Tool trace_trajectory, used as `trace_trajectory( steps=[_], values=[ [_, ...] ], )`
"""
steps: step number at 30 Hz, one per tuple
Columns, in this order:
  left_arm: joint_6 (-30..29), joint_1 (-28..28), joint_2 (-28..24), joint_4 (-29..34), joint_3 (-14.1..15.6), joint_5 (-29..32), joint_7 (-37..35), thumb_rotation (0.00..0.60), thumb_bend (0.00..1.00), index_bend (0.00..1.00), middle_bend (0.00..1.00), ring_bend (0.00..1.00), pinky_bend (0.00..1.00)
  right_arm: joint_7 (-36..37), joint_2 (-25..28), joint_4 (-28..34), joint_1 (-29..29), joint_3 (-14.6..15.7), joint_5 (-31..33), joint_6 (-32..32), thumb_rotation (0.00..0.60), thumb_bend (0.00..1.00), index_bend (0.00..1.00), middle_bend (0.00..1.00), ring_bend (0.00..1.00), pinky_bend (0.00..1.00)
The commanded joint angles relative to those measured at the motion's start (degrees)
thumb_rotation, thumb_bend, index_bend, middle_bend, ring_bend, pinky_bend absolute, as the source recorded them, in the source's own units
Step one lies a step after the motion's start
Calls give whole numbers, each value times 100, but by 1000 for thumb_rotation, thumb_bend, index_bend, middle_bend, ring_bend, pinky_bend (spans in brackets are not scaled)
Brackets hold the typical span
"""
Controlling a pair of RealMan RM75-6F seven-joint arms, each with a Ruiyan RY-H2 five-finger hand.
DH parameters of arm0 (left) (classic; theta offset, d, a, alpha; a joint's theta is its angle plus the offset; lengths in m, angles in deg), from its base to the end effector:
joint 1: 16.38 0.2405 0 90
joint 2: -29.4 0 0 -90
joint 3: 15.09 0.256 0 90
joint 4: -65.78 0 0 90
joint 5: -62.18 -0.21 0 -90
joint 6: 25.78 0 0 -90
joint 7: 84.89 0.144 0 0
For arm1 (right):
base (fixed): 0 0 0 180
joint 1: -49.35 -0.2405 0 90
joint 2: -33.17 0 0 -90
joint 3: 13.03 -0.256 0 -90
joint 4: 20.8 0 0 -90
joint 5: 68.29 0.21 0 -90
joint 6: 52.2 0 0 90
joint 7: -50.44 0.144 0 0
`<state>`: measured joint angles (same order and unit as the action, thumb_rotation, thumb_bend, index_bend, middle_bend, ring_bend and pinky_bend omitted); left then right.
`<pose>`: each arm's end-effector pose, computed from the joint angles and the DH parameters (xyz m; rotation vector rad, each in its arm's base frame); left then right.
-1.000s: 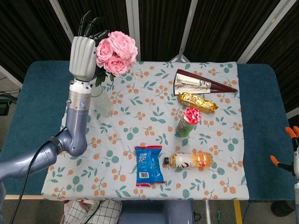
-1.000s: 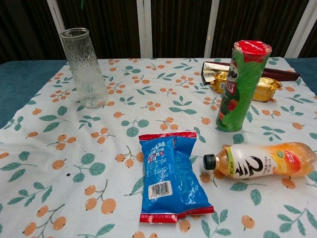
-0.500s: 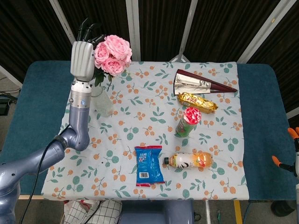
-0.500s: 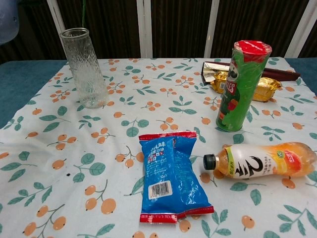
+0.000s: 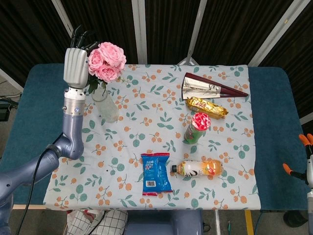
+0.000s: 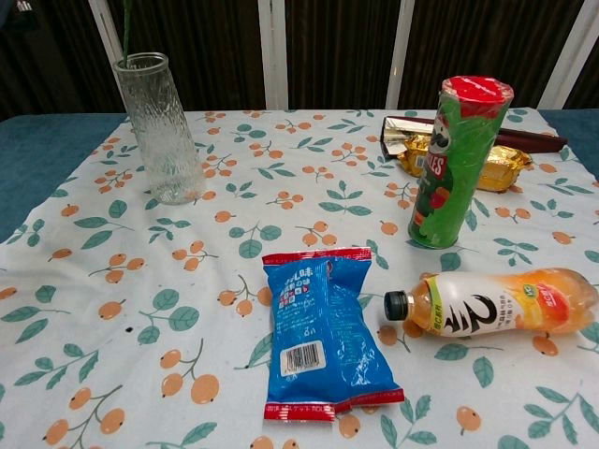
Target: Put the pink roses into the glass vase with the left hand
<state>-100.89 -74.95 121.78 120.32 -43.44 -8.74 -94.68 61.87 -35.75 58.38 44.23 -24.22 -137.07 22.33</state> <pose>-0.0558 0.4724 0.1311 -1.2260 -0.5704 -1.7017 -0.3852 -0.2076 0.1758 1.0332 -1.0906 0.8402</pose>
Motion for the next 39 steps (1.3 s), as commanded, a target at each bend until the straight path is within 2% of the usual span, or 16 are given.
trace_trajectory(
  steps=[1,4,7,11,13,18,21,24,26,29,33,37,39],
  values=[
    [22,57,16,-61,84,-49,-103,600,360,542,581,196,74,-2,-9,-2,-3,2,8,-18,600,239,140,57,152,79],
    [69,120,53,-103,228,-134,-243,600,360,528,560,194,73,-12,-10,15,-5,-1,6,-18,600,240,140,57,152,79],
    [161,182,55,-106,406,-246,-355,600,341,453,493,159,55,-33,-15,27,-3,-4,2,-5,600,240,140,57,152,79],
    [409,386,-170,150,743,-396,-395,600,272,291,326,26,0,-42,-10,33,2,1,14,-26,600,240,140,57,152,79],
    [525,548,-424,450,906,-441,-325,600,245,231,254,2,0,-34,-1,44,10,-2,20,-23,600,240,140,57,152,79],
    [725,1025,-1363,1585,1105,-270,199,600,203,109,150,0,0,-12,26,101,46,-28,64,10,600,240,140,57,152,79],
    [1043,1262,-2089,2453,1224,77,968,600,189,68,131,0,0,0,50,137,55,-36,66,16,600,240,140,57,152,79],
    [1386,1476,-2972,3591,1395,712,2136,600,186,72,139,0,0,23,77,209,76,-45,40,65,600,240,140,57,152,79],
    [1394,1604,-3416,4253,1450,1135,2663,600,186,89,144,0,0,41,102,256,92,-50,31,92,600,239,140,57,152,79],
    [1077,1901,-3989,5085,1596,1762,3372,600,186,113,144,0,0,88,146,335,121,-62,7,146,600,240,140,57,152,80],
    [262,2354,-4212,5718,1908,2330,4171,600,187,111,151,0,0,154,197,412,152,-49,-70,204,600,240,140,57,152,79],
    [-712,2766,-3682,5787,2187,2307,4635,600,192,118,156,0,0,206,239,503,168,-19,-181,253,600,239,140,57,152,79],
    [-1164,3024,-3205,5608,2414,2012,4727,600,192,125,158,0,0,203,251,563,170,1,-249,284,600,240,140,57,152,79]
  ],
)
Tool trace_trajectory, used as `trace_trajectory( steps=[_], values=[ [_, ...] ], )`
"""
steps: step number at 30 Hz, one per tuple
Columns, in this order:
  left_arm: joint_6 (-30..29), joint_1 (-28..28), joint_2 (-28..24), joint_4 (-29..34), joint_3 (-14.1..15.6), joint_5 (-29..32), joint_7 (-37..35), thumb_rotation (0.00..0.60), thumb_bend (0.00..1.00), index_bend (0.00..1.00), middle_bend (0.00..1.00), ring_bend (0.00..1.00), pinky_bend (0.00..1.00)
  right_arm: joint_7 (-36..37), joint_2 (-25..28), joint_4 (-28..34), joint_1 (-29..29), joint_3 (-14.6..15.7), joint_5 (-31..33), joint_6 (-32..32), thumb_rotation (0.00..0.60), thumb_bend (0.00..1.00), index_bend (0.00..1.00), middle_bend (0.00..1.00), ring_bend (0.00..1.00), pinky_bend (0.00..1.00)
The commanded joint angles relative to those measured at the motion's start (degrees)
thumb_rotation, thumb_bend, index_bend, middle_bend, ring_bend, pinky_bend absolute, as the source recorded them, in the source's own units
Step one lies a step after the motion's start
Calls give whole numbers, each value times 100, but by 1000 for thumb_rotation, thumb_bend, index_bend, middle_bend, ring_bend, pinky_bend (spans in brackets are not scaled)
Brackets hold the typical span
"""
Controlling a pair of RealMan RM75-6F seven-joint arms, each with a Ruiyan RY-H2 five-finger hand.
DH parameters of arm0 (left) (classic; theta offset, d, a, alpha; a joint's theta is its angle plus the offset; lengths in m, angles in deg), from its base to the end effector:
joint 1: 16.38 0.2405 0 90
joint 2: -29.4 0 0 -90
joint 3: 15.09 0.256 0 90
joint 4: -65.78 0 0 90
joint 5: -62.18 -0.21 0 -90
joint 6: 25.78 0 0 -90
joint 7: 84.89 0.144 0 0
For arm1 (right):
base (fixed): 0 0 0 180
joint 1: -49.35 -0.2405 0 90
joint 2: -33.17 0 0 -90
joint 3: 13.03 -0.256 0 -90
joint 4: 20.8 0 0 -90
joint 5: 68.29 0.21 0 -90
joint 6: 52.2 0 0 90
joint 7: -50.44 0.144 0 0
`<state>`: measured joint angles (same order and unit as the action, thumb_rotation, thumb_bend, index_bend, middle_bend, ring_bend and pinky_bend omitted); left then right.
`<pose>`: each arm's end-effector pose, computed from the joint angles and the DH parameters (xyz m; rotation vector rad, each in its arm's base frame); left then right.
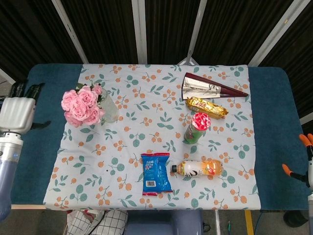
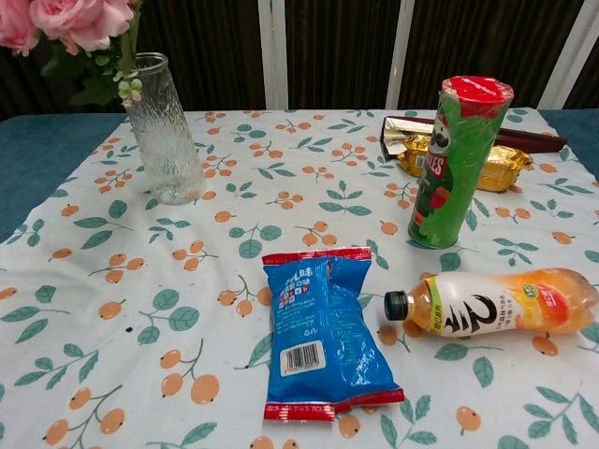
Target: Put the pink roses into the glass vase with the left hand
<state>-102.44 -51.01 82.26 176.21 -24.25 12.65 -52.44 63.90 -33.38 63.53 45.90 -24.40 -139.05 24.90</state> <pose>-0.2038 0.3189 0.2044 -1.3939 -0.6741 -0.6611 -0.3695 -0.1991 0.1816 1.0186 -1.1094 0.9191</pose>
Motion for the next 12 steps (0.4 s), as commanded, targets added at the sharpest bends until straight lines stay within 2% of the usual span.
trace_trajectory(
  steps=[1,7,12],
  values=[
    [-1154,741,958,-97,577,-258,466,600,192,126,159,0,0,-3,20,67,4,27,-69,33,600,240,139,57,152,79],
    [-1504,1269,2002,-971,828,-840,-171,600,192,127,163,0,0,-8,37,166,4,66,-217,116,600,240,140,57,152,79],
    [-1357,1534,2460,-1812,807,-1085,-957,600,192,129,163,0,0,-73,21,162,-10,80,-286,170,600,240,140,57,152,79]
  ],
)
